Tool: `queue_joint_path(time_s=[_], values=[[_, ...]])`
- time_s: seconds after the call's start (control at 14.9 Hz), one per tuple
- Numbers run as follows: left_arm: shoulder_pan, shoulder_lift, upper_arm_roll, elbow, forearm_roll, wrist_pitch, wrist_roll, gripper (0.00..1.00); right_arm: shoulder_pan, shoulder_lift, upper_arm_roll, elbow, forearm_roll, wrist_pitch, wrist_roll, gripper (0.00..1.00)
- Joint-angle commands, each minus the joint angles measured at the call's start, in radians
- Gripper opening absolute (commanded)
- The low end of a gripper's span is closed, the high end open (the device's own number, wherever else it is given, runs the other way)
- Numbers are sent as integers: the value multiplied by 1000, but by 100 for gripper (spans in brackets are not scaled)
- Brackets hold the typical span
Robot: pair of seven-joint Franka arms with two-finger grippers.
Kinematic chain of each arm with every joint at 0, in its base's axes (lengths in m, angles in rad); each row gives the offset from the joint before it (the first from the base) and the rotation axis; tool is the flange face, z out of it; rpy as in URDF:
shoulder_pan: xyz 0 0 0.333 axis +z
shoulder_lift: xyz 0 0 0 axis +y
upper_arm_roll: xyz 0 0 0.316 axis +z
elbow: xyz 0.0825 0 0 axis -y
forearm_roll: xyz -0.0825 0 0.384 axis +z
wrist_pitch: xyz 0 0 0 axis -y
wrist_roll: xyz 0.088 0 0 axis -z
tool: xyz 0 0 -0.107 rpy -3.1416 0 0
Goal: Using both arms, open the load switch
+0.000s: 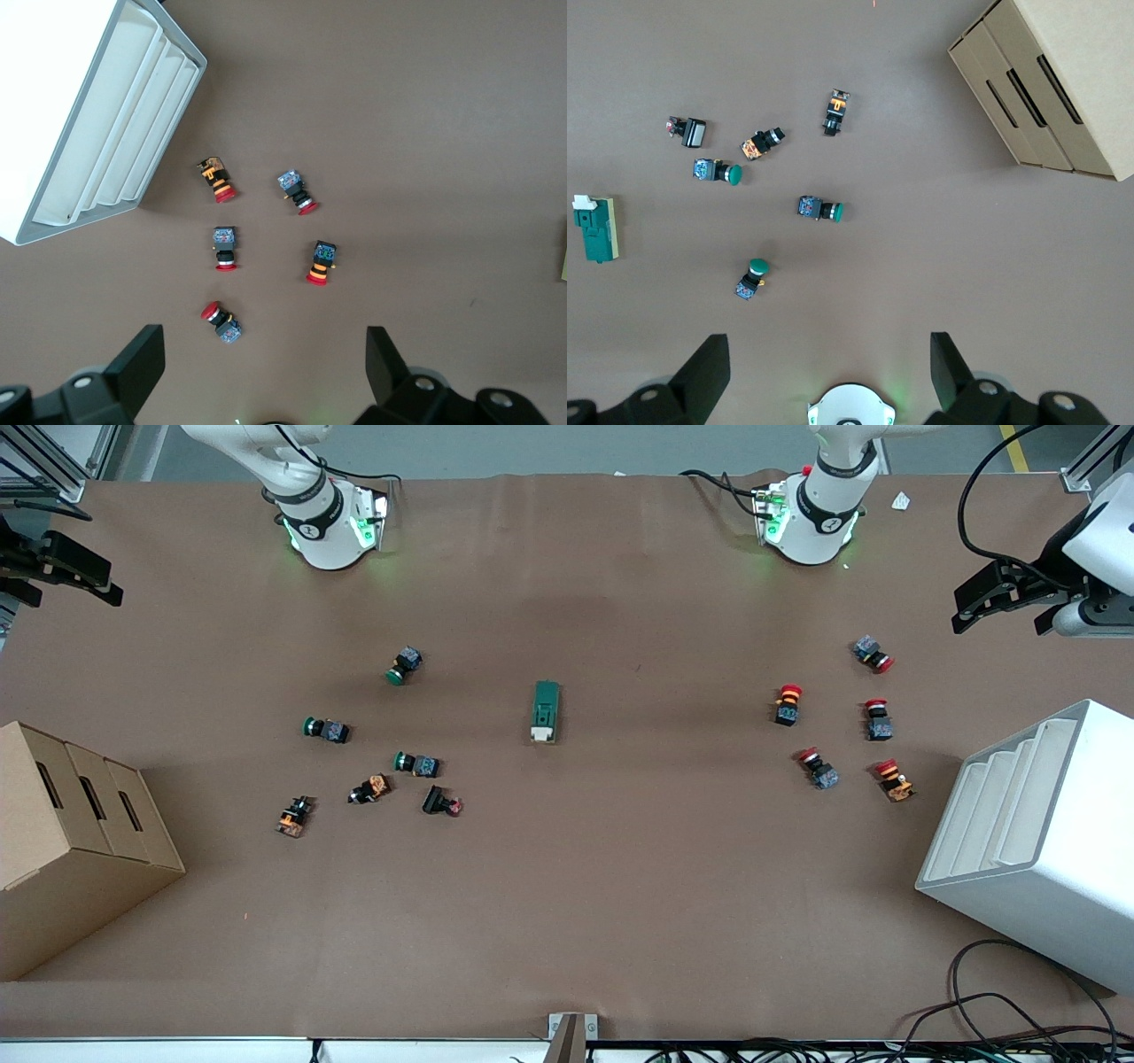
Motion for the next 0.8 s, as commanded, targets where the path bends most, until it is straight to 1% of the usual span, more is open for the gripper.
queue_joint_path(time_s=[0.0, 0.13, 0.34, 0.4, 0.54, 0.74], values=[[2, 1, 3, 6, -6, 3, 22, 100, -6, -14, 8, -20, 4, 8, 0, 100], [2, 3, 3, 8, -1, 3, 22, 100, -6, -14, 8, -18, 4, 11, 0, 100], [-11, 47, -4, 35, -7, 3, 18, 100, -6, -14, 8, -20, 6, 13, 0, 100], [-20, 53, -10, 29, -19, 13, 2, 100, -6, -13, 8, -18, 6, 17, -2, 100], [-55, 89, -64, 25, -27, 61, -45, 100, -6, -13, 8, -20, 6, 27, -3, 100], [-63, 173, -188, 23, -26, 125, -256, 100, -5, -13, 9, -20, 6, 37, -38, 100]])
